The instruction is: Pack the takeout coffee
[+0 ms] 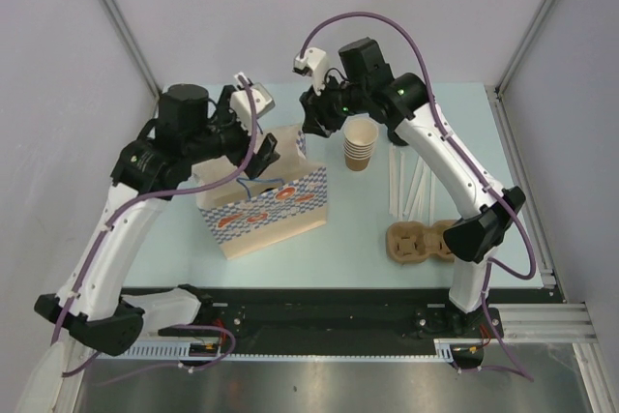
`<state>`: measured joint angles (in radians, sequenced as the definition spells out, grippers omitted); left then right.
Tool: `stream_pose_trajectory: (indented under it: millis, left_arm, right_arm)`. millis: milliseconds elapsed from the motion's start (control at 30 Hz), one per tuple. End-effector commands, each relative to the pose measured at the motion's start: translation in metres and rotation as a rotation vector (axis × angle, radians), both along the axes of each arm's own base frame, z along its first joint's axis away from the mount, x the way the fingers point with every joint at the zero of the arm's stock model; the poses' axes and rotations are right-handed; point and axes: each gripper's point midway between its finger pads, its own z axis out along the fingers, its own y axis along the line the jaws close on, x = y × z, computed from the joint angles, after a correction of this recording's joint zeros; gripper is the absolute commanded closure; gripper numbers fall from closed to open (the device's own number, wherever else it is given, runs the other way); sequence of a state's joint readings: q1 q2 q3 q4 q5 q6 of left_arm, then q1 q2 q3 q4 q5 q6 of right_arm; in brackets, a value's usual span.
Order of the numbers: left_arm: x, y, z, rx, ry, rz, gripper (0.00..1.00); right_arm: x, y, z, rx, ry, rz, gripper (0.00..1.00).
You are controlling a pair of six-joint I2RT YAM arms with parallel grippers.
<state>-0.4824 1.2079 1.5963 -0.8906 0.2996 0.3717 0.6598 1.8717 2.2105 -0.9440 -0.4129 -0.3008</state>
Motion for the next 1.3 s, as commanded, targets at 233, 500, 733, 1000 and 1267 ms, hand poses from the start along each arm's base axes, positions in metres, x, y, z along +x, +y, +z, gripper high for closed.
stream_pose_trajectory:
  millis: [233, 500, 733, 1000, 1267]
  left_arm:
    - [0.002, 0.069, 0.057, -0.175, -0.105, 0.254, 0.01]
    - [0.022, 0.115, 0.038, -0.263, 0.005, 0.377, 0.02]
    - [0.032, 0.124, 0.041, -0.330, 0.013, 0.405, 0.02]
    - [0.045, 0.130, 0.047, -0.360, -0.029, 0.445, 0.00]
    - [0.054, 0.132, 0.040, -0.361, -0.006, 0.465, 0.01]
  right_arm:
    - [-0.005, 0.033, 0.034, 0.067, -0.211, 0.149, 0.51]
    - [-0.012, 0.018, 0.034, 0.046, -0.156, 0.106, 0.51]
    - [-0.006, -0.064, 0.027, -0.015, -0.002, -0.113, 0.52]
    - [0.023, -0.249, -0.095, -0.183, 0.327, -0.711, 0.65]
    - [0.034, -0.368, -0.201, -0.300, 0.540, -1.098, 0.76]
